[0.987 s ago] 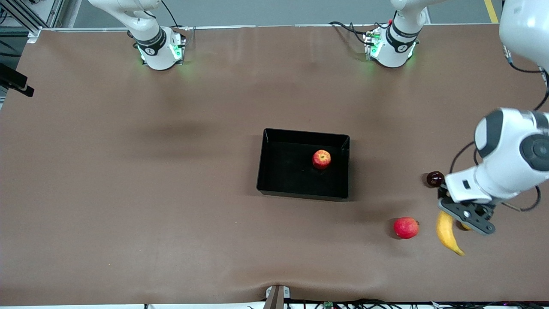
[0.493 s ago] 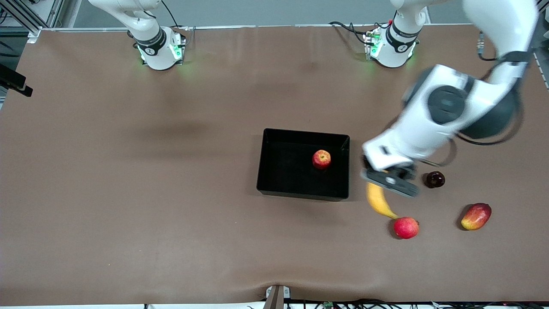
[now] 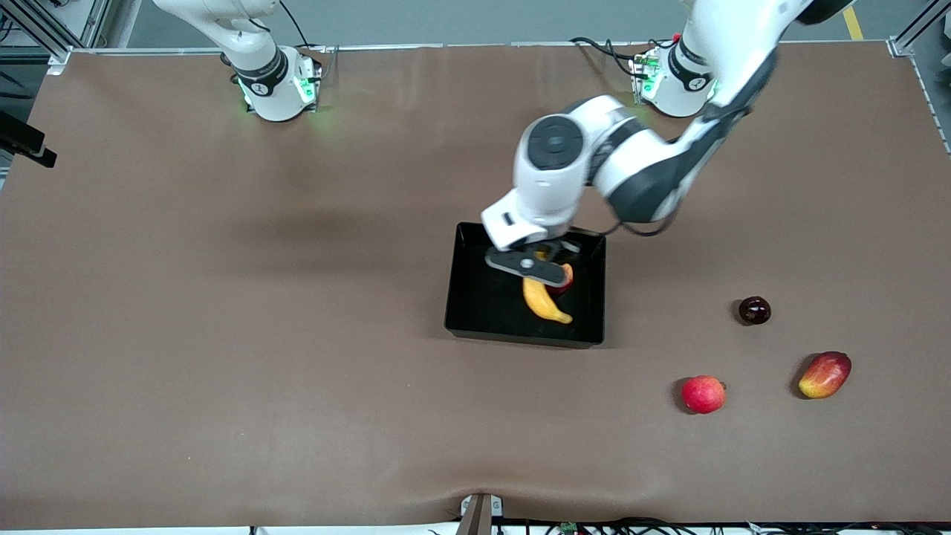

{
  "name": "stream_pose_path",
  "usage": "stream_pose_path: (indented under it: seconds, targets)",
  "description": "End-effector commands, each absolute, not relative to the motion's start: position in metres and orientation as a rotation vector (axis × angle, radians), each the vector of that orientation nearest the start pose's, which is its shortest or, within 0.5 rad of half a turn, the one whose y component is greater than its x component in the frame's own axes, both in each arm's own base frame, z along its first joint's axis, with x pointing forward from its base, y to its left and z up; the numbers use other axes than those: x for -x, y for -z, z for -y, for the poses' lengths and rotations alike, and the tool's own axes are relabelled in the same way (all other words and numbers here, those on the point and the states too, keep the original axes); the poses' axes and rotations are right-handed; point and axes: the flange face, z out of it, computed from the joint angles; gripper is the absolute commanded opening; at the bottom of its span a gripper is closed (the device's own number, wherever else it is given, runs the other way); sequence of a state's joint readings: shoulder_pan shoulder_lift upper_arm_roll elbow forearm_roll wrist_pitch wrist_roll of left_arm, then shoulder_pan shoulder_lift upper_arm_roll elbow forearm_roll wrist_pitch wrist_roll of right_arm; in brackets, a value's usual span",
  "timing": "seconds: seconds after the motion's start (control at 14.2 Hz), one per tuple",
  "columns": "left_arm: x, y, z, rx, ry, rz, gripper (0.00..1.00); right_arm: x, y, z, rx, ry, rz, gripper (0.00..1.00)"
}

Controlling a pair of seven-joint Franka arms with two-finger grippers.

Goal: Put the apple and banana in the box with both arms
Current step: 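Carry the banana with the left gripper over the black box, then lower the banana into the box beside the apple and open the left gripper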

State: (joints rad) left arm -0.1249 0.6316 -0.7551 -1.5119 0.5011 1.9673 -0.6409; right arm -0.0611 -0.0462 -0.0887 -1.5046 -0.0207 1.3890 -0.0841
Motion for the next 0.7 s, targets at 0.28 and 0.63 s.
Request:
stream_pose_path:
  seconds: [0.28, 0.63]
  targets:
    - [-0.52, -0.296, 0.49, 3.109, 0.102, -0.489, 0.0, -0.513, -0.666, 0.085, 3.132, -0.116, -0.107, 1.0]
    - [-0.514, -0.234, 0.495, 3.076, 0.059, -0.489, 0.0, -0.513, -0.666, 0.085, 3.132, -0.118, -0.107, 1.0]
